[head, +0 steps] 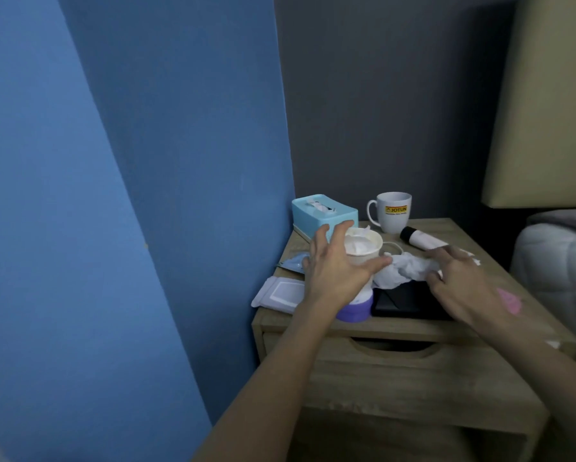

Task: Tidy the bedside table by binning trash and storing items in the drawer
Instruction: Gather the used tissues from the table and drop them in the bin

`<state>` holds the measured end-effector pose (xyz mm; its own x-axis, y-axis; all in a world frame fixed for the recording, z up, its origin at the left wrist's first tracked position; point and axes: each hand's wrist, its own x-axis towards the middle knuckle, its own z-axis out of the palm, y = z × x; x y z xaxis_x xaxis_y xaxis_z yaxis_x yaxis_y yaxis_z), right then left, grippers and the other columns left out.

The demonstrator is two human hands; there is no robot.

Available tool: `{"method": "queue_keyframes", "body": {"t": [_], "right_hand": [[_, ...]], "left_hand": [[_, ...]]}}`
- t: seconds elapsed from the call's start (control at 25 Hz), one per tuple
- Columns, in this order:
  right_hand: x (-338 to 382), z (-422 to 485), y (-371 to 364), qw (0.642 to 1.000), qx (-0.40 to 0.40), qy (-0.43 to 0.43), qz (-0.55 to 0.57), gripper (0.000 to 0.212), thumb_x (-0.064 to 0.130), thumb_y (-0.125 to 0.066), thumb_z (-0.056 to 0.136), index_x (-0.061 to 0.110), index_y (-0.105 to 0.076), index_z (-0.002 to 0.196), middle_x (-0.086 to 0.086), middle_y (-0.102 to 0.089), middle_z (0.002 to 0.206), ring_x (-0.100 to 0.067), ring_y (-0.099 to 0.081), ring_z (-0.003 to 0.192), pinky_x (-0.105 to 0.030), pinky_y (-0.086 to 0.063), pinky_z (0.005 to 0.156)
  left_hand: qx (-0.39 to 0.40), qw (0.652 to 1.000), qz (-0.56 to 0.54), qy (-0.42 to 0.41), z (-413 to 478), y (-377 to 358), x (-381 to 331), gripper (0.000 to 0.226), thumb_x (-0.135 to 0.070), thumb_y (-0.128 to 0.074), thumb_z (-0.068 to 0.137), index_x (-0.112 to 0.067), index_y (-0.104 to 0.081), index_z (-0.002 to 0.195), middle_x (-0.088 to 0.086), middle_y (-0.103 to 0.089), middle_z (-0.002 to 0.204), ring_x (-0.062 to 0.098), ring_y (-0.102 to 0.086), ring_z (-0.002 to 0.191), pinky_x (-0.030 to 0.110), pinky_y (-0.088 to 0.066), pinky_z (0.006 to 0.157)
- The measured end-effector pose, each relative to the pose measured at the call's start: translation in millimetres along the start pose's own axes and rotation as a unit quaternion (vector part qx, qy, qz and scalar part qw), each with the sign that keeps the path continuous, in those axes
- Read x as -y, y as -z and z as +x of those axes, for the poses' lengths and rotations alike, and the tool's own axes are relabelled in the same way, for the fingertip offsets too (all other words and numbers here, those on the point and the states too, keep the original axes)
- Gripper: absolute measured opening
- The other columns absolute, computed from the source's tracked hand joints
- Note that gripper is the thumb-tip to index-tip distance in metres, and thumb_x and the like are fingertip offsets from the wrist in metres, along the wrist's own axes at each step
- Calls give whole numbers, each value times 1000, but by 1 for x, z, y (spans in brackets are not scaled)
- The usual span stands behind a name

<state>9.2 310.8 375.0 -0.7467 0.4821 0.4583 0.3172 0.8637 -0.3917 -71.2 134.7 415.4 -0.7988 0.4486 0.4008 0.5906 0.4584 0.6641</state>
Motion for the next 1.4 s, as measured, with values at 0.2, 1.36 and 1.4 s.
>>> {"method": "queue_keyframes", "body": {"t": [0.2,1.36,1.4], "right_hand": [[22,10,46,1000,-10,-10,17,27,16,-52,85,7,-58,110,-17,-59,113,-36,-54,103,-40,-43,83],[415,39,464,847,309,397,169,53,30,-45,82,11,-48,130,-7,-44,143,-23,-39,134,-36,-32,108],[433,35,449,822,331,428,176,51,29,-46,83,10,-47,131,-7,-44,143,-23,-38,134,-35,-30,108]], "left_hand": [[-23,998,-61,-6,1,31,-6,60,-60,-33,78,-29,-46,128,2,-34,143,20,-33,134,45,-29,111],[-48,938,195,283,-107,488,-323,51,-46,-38,90,-25,-42,136,-1,-26,156,15,-13,147,33,-14,119],[-73,923,206,315,-121,494,-315,57,-50,-33,86,-25,-42,136,0,-26,156,16,-13,147,33,-14,119]]}}
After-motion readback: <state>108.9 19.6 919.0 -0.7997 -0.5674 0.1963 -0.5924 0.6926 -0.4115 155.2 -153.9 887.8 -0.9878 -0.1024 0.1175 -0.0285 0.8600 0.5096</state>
